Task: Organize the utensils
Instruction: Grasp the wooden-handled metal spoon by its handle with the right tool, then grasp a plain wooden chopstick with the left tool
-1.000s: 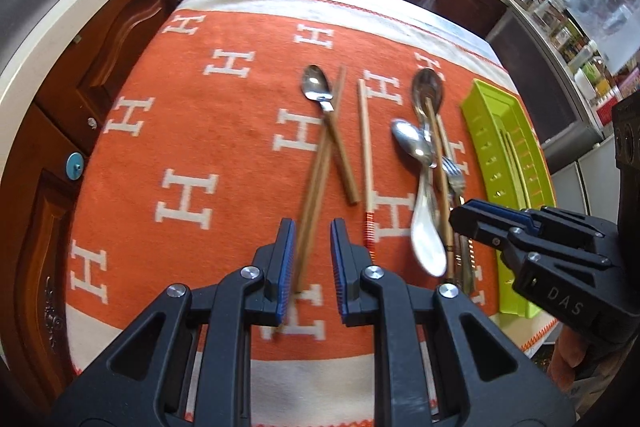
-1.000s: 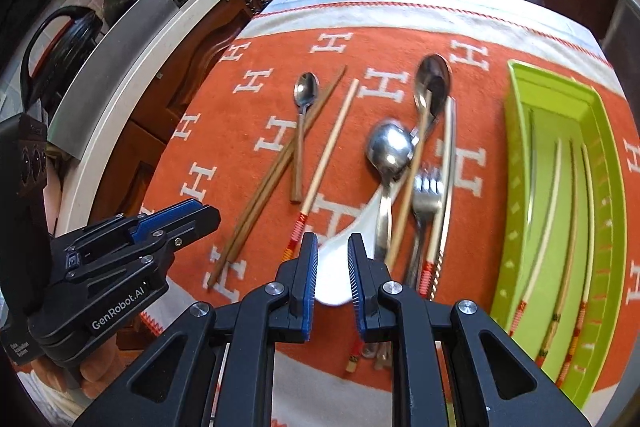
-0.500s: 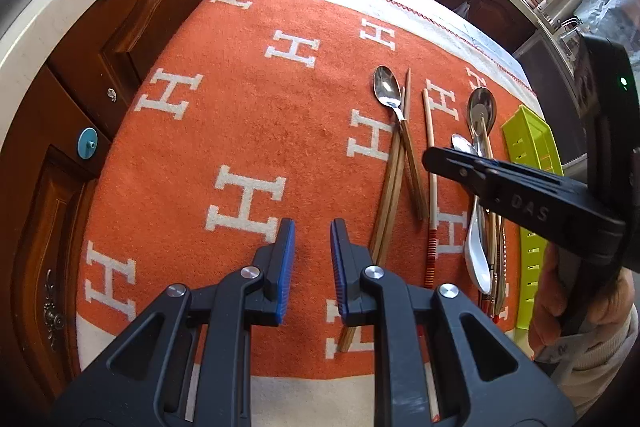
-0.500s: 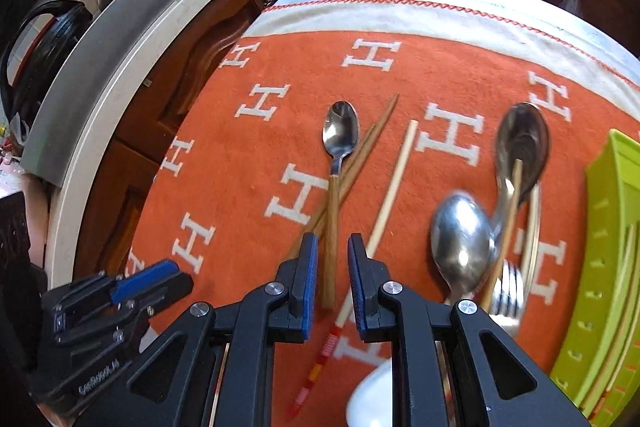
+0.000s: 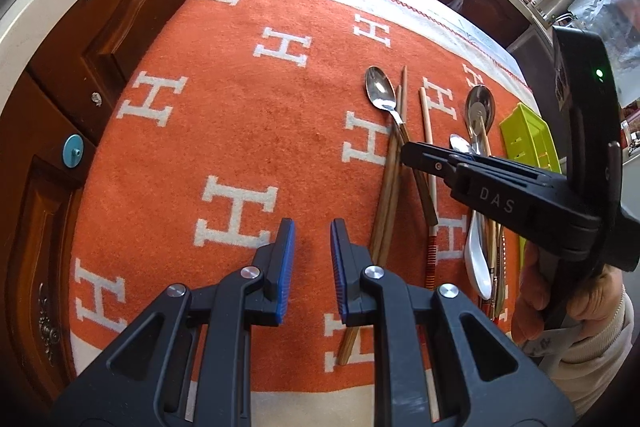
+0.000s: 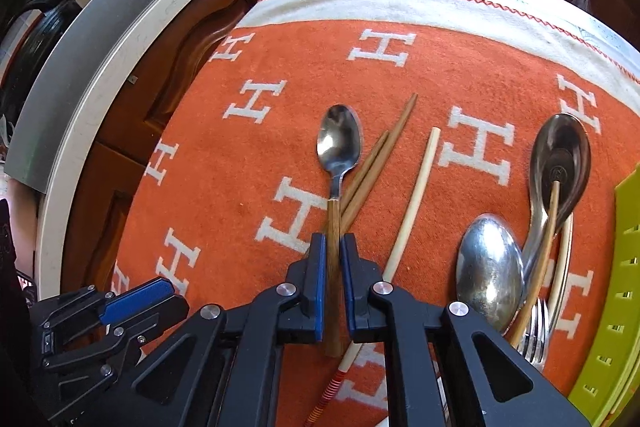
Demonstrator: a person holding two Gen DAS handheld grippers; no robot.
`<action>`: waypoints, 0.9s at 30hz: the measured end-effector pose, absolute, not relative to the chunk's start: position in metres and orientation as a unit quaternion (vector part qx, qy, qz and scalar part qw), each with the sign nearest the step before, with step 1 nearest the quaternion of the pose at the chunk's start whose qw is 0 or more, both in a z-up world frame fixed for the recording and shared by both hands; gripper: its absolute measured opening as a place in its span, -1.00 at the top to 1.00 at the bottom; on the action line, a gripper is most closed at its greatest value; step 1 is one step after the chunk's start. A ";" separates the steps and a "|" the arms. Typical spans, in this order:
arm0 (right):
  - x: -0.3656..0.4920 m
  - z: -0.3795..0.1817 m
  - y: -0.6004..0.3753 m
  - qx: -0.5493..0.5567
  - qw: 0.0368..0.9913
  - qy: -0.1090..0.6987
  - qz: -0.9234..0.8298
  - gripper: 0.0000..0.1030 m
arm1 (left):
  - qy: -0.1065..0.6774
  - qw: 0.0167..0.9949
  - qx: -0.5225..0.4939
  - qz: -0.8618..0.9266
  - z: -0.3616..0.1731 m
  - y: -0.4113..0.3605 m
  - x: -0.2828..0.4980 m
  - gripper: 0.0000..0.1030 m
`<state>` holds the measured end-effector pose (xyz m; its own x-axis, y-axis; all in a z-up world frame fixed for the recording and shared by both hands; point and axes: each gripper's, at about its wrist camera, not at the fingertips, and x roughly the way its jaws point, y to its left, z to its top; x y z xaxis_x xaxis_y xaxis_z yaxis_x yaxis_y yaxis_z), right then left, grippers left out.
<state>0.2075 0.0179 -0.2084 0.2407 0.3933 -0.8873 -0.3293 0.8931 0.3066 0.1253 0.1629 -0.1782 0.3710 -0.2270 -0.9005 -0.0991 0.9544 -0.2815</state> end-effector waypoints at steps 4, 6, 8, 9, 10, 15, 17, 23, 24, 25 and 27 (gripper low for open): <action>0.198 -0.195 0.004 0.039 0.796 0.560 0.225 0.86 | 0.559 0.813 -0.145 -0.068 -0.181 0.156 0.134 0.71; 0.193 -0.187 -0.007 0.056 0.800 0.553 0.227 0.87 | 0.564 0.809 -0.141 -0.089 -0.185 0.149 0.142 0.71; 0.187 -0.181 -0.016 0.067 0.802 0.548 0.227 0.87 | 0.564 0.808 -0.131 -0.103 -0.188 0.142 0.148 0.71; 0.185 -0.179 -0.020 0.070 0.804 0.546 0.226 0.87 | 0.565 0.809 -0.123 -0.108 -0.190 0.138 0.150 0.71; 0.182 -0.179 -0.024 0.073 0.803 0.547 0.225 0.87 | 0.566 0.809 -0.113 -0.109 -0.191 0.134 0.152 0.71; 0.168 -0.183 -0.034 0.070 0.790 0.563 0.230 0.87 | 0.570 0.809 -0.081 -0.118 -0.200 0.116 0.163 0.71; 0.163 -0.185 -0.034 0.068 0.788 0.565 0.235 0.87 | 0.566 0.812 -0.071 -0.122 -0.201 0.111 0.166 0.71; 0.160 -0.189 -0.029 0.052 0.784 0.569 0.241 0.87 | 0.563 0.817 -0.044 -0.115 -0.203 0.101 0.174 0.71; 0.159 -0.190 -0.028 0.051 0.782 0.571 0.243 0.87 | 0.565 0.816 -0.041 -0.116 -0.203 0.100 0.176 0.69; 0.159 -0.191 -0.025 0.049 0.779 0.574 0.247 0.87 | 0.565 0.817 -0.036 -0.114 -0.203 0.101 0.176 0.69; 0.158 -0.193 -0.022 0.044 0.776 0.577 0.251 0.87 | 0.559 0.822 -0.006 -0.107 -0.203 0.094 0.175 0.69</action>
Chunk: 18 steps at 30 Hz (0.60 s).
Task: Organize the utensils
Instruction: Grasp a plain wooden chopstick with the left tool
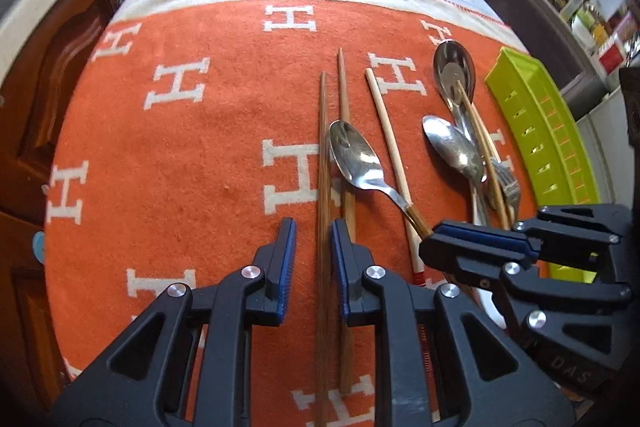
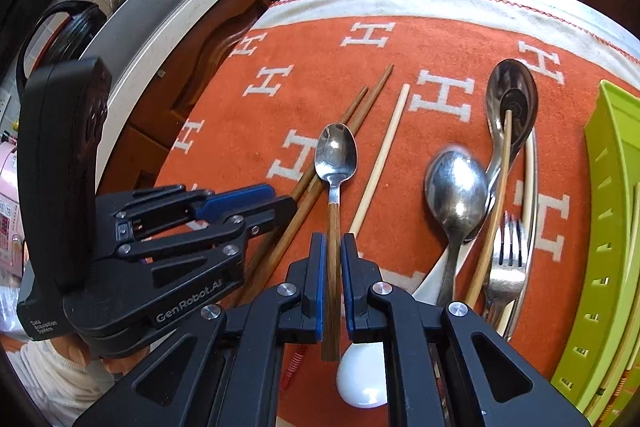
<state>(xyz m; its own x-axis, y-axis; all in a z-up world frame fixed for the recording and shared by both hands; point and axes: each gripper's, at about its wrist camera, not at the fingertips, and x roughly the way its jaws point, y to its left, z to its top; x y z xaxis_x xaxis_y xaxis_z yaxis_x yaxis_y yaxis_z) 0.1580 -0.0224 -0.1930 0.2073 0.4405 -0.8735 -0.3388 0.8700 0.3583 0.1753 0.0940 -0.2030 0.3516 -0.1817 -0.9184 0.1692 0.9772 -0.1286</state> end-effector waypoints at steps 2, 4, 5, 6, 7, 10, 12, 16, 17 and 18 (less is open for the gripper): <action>0.158 -0.195 -0.020 0.042 0.772 0.581 0.253 0.86 | 0.548 0.830 0.045 -0.097 -0.204 0.081 0.172 0.69; 0.161 -0.199 -0.018 0.040 0.768 0.588 0.251 0.83 | 0.542 0.833 0.059 -0.095 -0.204 0.077 0.171 0.71; 0.163 -0.201 -0.018 0.052 0.772 0.585 0.243 0.83 | 0.542 0.833 0.054 -0.096 -0.204 0.078 0.172 0.74; 0.165 -0.203 -0.019 0.059 0.767 0.589 0.246 0.82 | 0.542 0.833 0.048 -0.096 -0.204 0.080 0.172 0.91; 0.168 -0.205 -0.020 0.067 0.764 0.593 0.246 0.82 | 0.543 0.834 0.040 -0.094 -0.205 0.084 0.174 0.91; 0.176 -0.208 -0.021 0.083 0.756 0.599 0.251 0.81 | 0.548 0.830 0.008 -0.100 -0.205 0.095 0.174 0.91; 0.182 -0.209 -0.022 0.092 0.754 0.600 0.250 0.76 | 0.549 0.830 -0.001 -0.100 -0.204 0.101 0.172 0.91; 0.192 -0.209 -0.021 0.095 0.756 0.598 0.248 0.72 | 0.551 0.828 -0.019 -0.097 -0.205 0.110 0.168 0.91; 0.193 -0.209 -0.020 0.095 0.757 0.597 0.249 0.72 | 0.551 0.828 -0.022 -0.098 -0.206 0.111 0.167 0.91; 0.195 -0.209 -0.019 0.094 0.758 0.595 0.250 0.72 | 0.551 0.828 -0.026 -0.098 -0.206 0.113 0.167 0.91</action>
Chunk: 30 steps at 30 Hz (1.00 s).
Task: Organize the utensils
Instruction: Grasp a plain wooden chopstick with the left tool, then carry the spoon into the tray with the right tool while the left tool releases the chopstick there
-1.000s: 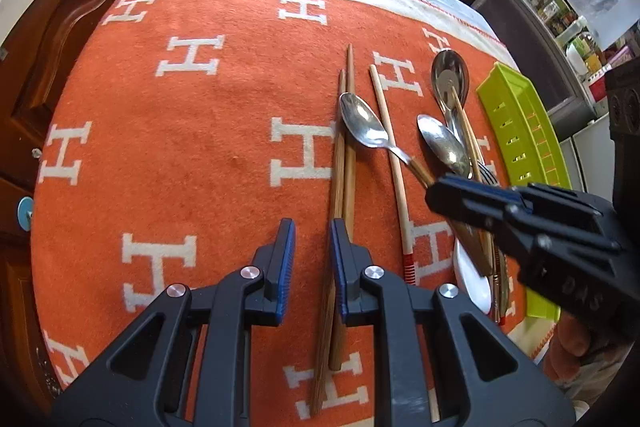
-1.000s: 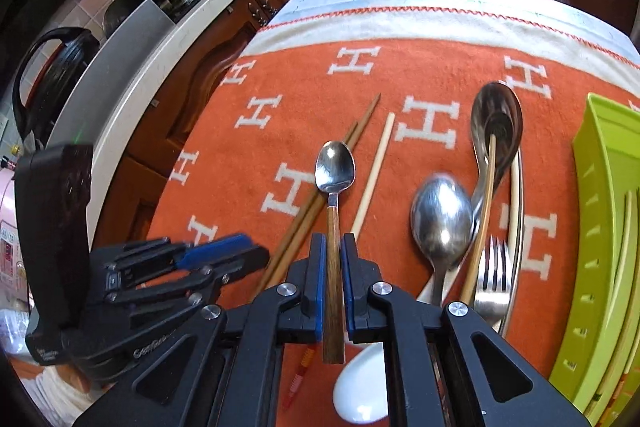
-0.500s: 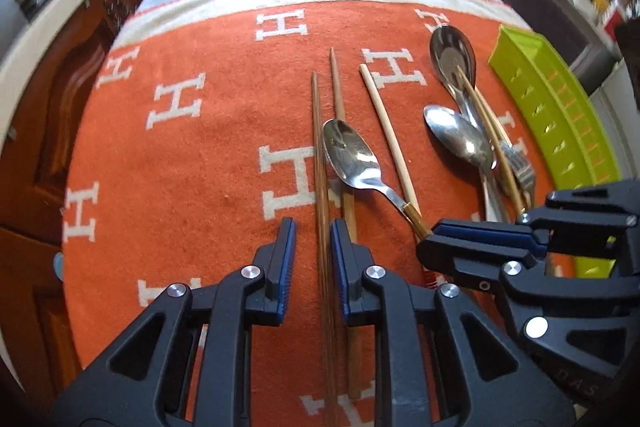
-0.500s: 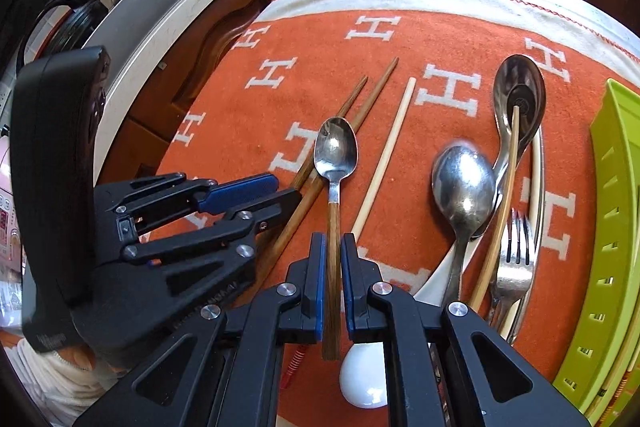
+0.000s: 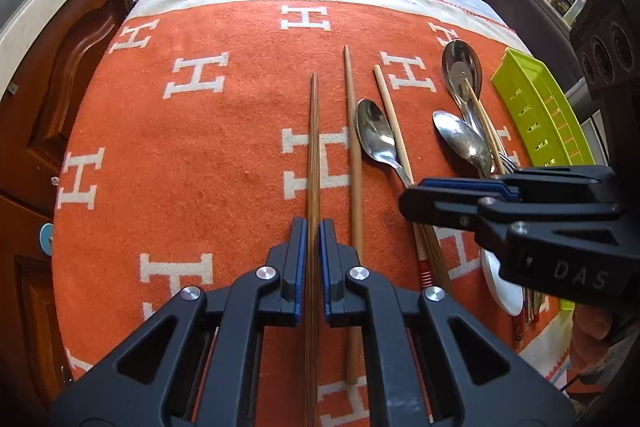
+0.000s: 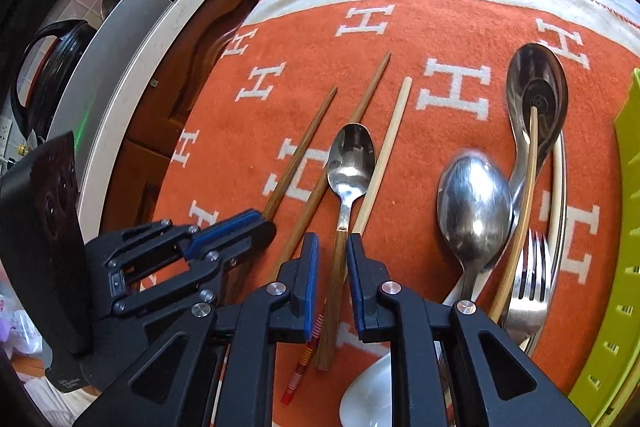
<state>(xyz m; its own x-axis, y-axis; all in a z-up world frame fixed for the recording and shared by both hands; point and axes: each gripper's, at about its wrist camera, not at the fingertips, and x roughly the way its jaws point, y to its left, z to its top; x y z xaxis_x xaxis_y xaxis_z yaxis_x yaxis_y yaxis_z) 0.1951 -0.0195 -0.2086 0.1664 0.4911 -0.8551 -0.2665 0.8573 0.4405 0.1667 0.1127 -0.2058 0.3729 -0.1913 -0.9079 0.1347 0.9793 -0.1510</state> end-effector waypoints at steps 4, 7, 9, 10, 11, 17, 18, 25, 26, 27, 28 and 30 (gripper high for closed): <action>0.202 -0.208 -0.017 0.090 0.761 0.592 0.249 0.72 | 0.551 0.828 -0.033 -0.100 -0.205 0.114 0.164 0.91; 0.204 -0.205 -0.013 0.079 0.764 0.589 0.251 0.72 | 0.551 0.827 -0.036 -0.102 -0.204 0.114 0.162 0.91; 0.204 -0.205 -0.009 0.069 0.766 0.587 0.253 0.72 | 0.550 0.827 -0.039 -0.104 -0.204 0.115 0.162 0.91; 0.204 -0.205 -0.007 0.066 0.765 0.587 0.256 0.72 | 0.550 0.827 -0.040 -0.104 -0.205 0.115 0.162 0.91; 0.205 -0.206 -0.006 0.066 0.765 0.587 0.257 0.72 | 0.550 0.827 -0.042 -0.105 -0.205 0.115 0.162 0.91; 0.204 -0.204 0.008 0.025 0.774 0.580 0.252 0.72 | 0.552 0.825 -0.058 -0.110 -0.205 0.120 0.163 0.91; 0.204 -0.204 0.011 0.015 0.776 0.577 0.253 0.72 | 0.552 0.824 -0.060 -0.111 -0.205 0.120 0.163 0.91; 0.206 -0.209 0.024 -0.021 0.783 0.572 0.243 0.72 | 0.550 0.825 -0.065 -0.113 -0.206 0.122 0.162 0.91; 0.206 -0.208 0.026 -0.031 0.786 0.568 0.241 0.72 | 0.550 0.825 -0.066 -0.113 -0.205 0.122 0.163 0.91; 0.206 -0.208 0.028 -0.040 0.788 0.566 0.238 0.72 | 0.551 0.824 -0.068 -0.113 -0.205 0.122 0.163 0.91; 0.206 -0.208 0.031 -0.045 0.789 0.565 0.236 0.72 | 0.551 0.824 -0.067 -0.113 -0.205 0.122 0.163 0.91; 0.206 -0.207 0.034 -0.061 0.793 0.561 0.231 0.72 | 0.549 0.826 -0.062 -0.113 -0.205 0.121 0.162 0.91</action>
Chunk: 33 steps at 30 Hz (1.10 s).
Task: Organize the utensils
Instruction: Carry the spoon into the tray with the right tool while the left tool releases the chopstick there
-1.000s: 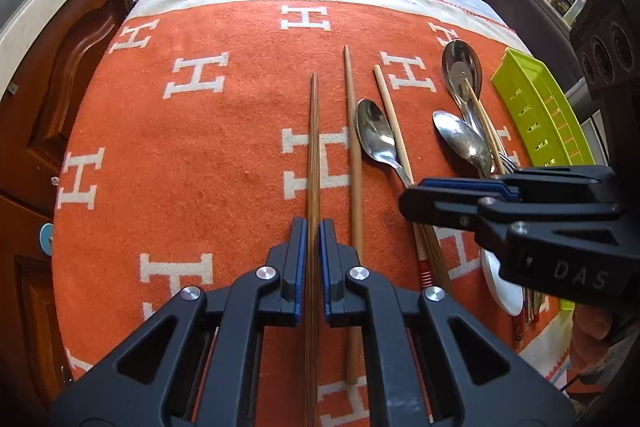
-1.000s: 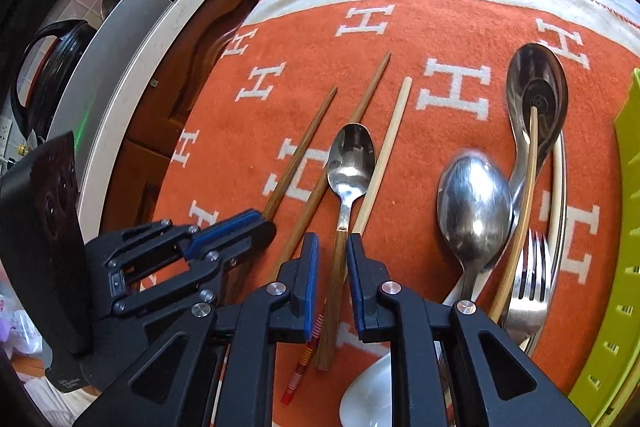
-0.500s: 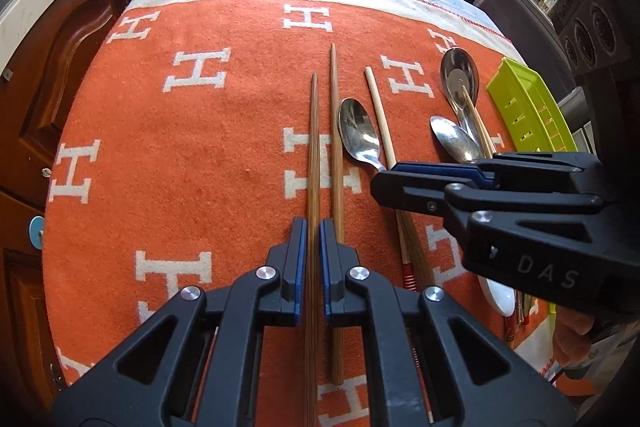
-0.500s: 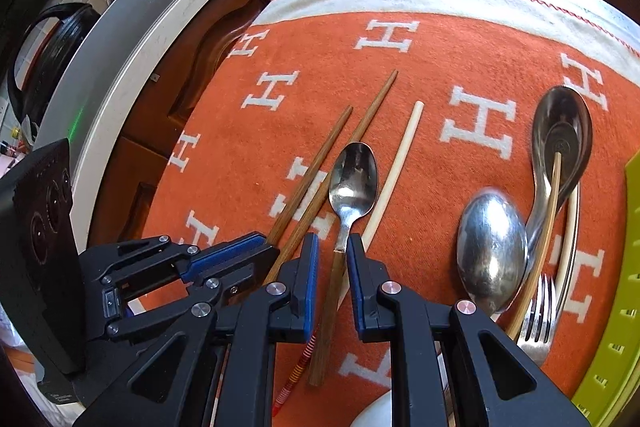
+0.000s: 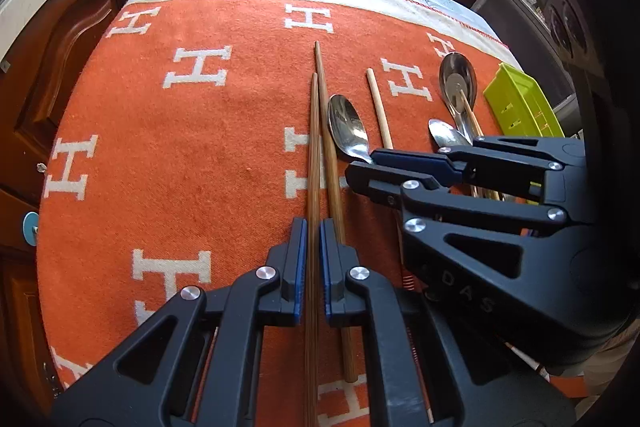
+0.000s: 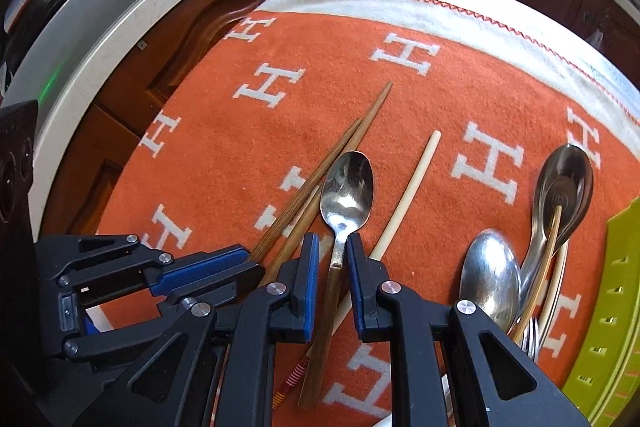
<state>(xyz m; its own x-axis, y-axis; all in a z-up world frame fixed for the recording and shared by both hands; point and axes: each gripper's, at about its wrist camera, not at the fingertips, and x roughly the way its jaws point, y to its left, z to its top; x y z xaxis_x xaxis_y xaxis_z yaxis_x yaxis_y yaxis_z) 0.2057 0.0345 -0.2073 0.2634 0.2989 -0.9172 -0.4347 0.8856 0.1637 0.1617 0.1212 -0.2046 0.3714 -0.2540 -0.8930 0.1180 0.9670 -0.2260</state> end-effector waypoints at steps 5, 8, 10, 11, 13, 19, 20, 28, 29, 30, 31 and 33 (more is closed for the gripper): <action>0.205 -0.206 0.033 -0.069 0.795 0.562 0.219 0.89 | 0.544 0.830 -0.065 -0.100 -0.204 0.119 0.158 0.92; 0.202 -0.200 0.019 -0.033 0.796 0.562 0.224 0.89 | 0.547 0.827 -0.090 -0.093 -0.203 0.125 0.157 0.92; 0.197 -0.193 0.009 -0.015 0.797 0.560 0.227 0.89 | 0.548 0.825 -0.101 -0.096 -0.199 0.128 0.153 0.92; 0.193 -0.189 0.002 -0.005 0.799 0.557 0.228 0.89 | 0.546 0.825 -0.105 -0.098 -0.196 0.128 0.151 0.92; 0.186 -0.179 -0.011 0.015 0.801 0.553 0.229 0.89 | 0.538 0.830 -0.110 -0.101 -0.185 0.128 0.145 0.92; 0.159 -0.153 -0.055 0.058 0.813 0.537 0.219 0.89 | 0.511 0.841 -0.122 -0.127 -0.141 0.117 0.125 0.92; 0.151 -0.147 -0.066 0.066 0.816 0.533 0.213 0.89 | 0.508 0.842 -0.122 -0.133 -0.135 0.113 0.122 0.92; 0.104 -0.123 -0.158 0.106 0.839 0.514 0.146 0.89 | 0.496 0.841 -0.103 -0.191 -0.092 0.045 0.106 0.92; 0.098 -0.122 -0.172 0.107 0.842 0.511 0.136 0.89 | 0.496 0.840 -0.096 -0.198 -0.088 0.031 0.105 0.92; 0.094 -0.122 -0.183 0.108 0.845 0.509 0.126 0.89 | 0.496 0.839 -0.088 -0.205 -0.085 0.015 0.106 0.92; 0.089 -0.121 -0.195 0.109 0.848 0.506 0.115 0.89 | 0.497 0.838 -0.083 -0.210 -0.083 0.003 0.105 0.92; 0.079 -0.122 -0.222 0.109 0.854 0.501 0.091 0.89 | 0.501 0.834 -0.073 -0.220 -0.081 -0.027 0.105 0.92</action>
